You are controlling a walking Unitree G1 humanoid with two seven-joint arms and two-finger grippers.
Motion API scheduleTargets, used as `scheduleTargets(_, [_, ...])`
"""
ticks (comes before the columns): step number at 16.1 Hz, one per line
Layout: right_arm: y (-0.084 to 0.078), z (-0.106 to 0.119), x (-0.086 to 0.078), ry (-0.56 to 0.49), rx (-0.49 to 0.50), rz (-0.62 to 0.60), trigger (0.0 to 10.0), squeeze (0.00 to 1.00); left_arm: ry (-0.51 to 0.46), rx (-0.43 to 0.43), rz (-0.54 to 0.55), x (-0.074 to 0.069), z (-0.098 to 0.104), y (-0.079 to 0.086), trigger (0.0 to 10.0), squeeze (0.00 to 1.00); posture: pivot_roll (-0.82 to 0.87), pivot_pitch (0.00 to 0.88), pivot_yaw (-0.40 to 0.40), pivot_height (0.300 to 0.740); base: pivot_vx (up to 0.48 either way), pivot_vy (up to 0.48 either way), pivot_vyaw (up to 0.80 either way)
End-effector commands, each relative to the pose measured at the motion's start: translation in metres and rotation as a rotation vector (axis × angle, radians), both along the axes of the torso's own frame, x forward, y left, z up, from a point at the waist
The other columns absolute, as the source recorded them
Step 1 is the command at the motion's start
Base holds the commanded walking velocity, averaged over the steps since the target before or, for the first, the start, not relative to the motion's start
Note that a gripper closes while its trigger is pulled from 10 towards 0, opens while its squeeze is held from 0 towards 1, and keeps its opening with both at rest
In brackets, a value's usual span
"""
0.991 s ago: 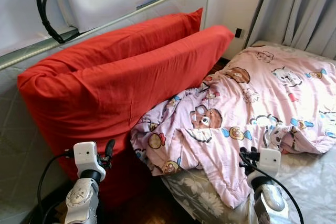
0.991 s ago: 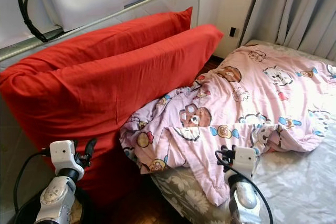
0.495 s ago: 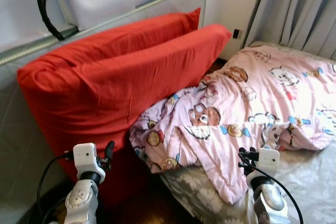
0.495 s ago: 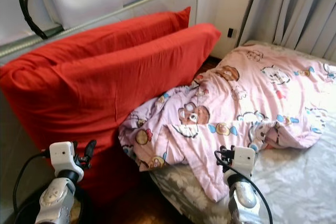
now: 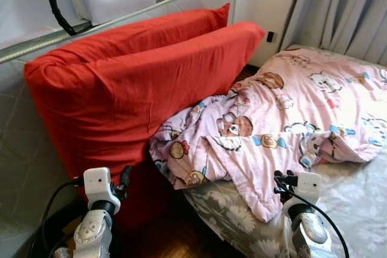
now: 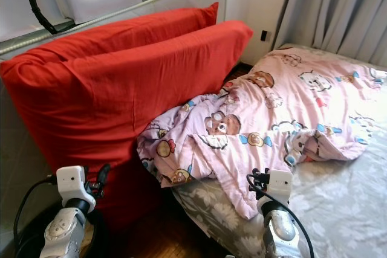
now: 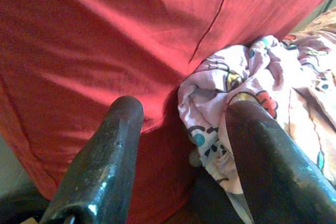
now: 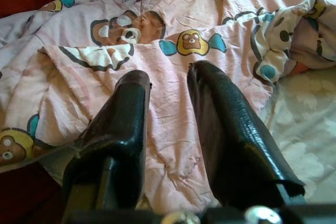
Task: Clean up the room
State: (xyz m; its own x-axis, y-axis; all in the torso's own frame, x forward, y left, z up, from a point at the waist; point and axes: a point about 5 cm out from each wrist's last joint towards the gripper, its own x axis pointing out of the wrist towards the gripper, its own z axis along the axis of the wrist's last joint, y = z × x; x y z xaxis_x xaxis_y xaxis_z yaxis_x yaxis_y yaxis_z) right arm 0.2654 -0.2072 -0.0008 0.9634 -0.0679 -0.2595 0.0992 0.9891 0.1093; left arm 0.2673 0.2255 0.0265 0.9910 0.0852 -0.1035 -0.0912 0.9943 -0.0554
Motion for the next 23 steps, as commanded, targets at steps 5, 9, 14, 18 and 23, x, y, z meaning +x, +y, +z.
scheduleTargets(5, [0.008, 0.0, 0.004, 0.009, 0.01, 0.03, 10.0, 0.0, 0.003, 0.007, -0.002, -0.003, 0.002, 0.004, 10.0, 0.0, -0.06, 0.0, 0.027, 0.657, 0.0, 0.0, 0.0])
scheduleTargets(9, [0.01, 0.001, 0.004, 0.014, 0.001, 0.043, 10.0, 0.0, 0.006, 0.009, -0.008, -0.006, 0.002, 0.002, 10.0, 0.0, -0.06, 0.008, 0.027, 0.657, 0.0, 0.0, 0.0])
scheduleTargets(14, [0.012, -0.003, 0.003, 0.045, -0.008, 0.06, 10.0, 0.0, 0.009, 0.013, -0.018, -0.008, 0.003, 0.001, 10.0, 0.0, -0.05, 0.014, 0.03, 0.642, 0.0, 0.0, 0.0])
scheduleTargets(18, [0.012, -0.003, 0.0, 0.027, 0.004, 0.053, 10.0, 0.0, 0.013, 0.018, -0.028, -0.012, 0.003, 0.001, 10.0, 0.0, -0.05, 0.021, 0.035, 0.642, 0.0, 0.0, 0.0])
scheduleTargets(23, [0.012, -0.002, 0.002, 0.028, 0.004, 0.066, 10.0, 0.0, 0.015, 0.016, -0.036, -0.014, 0.003, -0.003, 10.0, 0.0, -0.05, 0.022, 0.022, 0.637, 0.0, 0.0, 0.0])
